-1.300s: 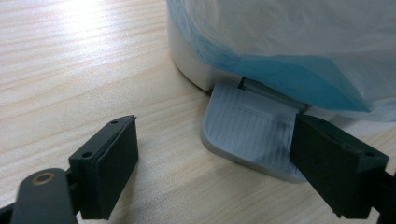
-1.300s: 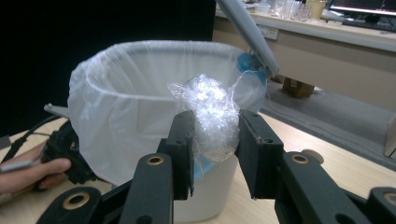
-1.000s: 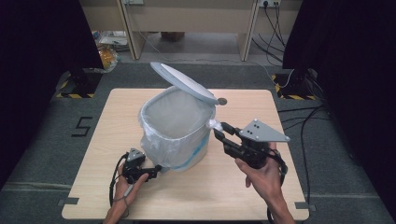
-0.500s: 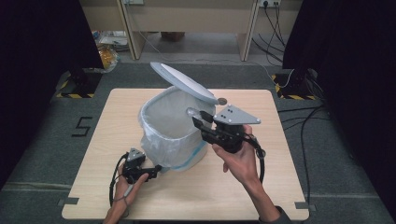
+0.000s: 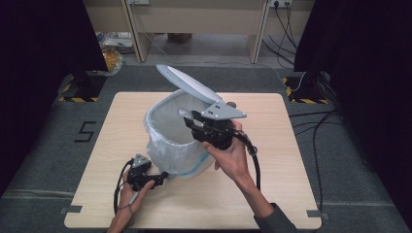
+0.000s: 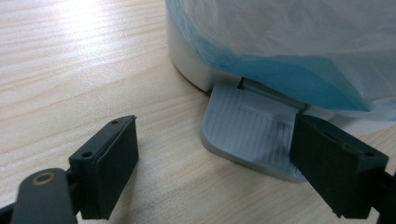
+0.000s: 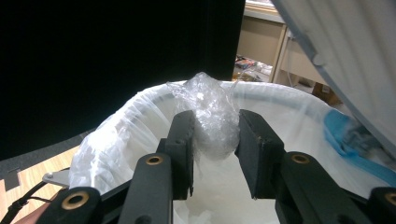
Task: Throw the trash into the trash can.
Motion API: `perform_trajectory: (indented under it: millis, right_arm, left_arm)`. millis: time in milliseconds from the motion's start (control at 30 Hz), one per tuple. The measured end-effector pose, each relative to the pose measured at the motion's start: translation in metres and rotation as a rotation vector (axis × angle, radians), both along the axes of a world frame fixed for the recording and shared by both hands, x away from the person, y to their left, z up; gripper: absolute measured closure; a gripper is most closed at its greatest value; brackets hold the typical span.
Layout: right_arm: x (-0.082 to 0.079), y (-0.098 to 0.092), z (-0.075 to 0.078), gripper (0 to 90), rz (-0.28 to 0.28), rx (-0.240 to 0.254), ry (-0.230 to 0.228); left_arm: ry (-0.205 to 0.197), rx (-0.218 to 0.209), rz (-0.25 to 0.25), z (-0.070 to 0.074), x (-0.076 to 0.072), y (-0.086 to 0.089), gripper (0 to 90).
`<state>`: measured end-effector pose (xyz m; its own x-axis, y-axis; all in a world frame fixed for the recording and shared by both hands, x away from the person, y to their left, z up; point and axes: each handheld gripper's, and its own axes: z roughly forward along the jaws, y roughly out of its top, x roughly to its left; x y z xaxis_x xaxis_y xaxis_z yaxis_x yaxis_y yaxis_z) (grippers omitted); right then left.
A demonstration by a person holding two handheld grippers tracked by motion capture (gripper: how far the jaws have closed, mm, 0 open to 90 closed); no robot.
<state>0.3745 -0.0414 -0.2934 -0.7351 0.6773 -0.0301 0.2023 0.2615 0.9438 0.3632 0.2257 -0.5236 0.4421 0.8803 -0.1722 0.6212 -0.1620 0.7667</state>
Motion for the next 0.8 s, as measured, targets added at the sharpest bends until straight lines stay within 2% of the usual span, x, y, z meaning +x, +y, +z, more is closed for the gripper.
perform_trajectory:
  millis: [100, 167, 200, 233, 333, 567, 800]
  right_arm:
    - [0.003, 0.005, 0.0, 64.9, 0.004, -0.002, 0.005]
    - [0.005, 0.007, -0.001, 58.6, -0.001, 0.0, 0.009]
    - [0.005, 0.007, -0.001, 58.6, -0.001, 0.0, 0.009]
    - [0.008, 0.009, -0.002, 51.5, -0.004, -0.001, 0.01]
    - [0.009, 0.008, -0.004, 46.8, -0.007, 0.009, 0.021]
    - [0.001, 0.001, -0.003, 40.9, -0.002, -0.002, 0.005]
    - [-0.013, -0.02, -0.002, 35.6, -0.005, 0.002, -0.002]
  left_arm:
    - [0.0, 0.0, 0.0, 0.0, 0.0, 0.0, 14.6]
    - [0.0, 0.001, -0.001, 0.0, 0.0, 0.0, 14.6]
    - [0.0, 0.001, -0.001, 0.0, 0.0, 0.0, 14.6]
    - [-0.001, 0.001, -0.001, 0.0, 0.0, 0.0, 14.6]
    - [0.0, 0.001, -0.002, 0.0, 0.0, 0.0, 14.6]
    - [0.0, 0.001, -0.003, 0.0, 0.0, 0.0, 14.6]
    - [-0.001, 0.002, -0.003, 0.0, 0.0, 0.0, 14.6]
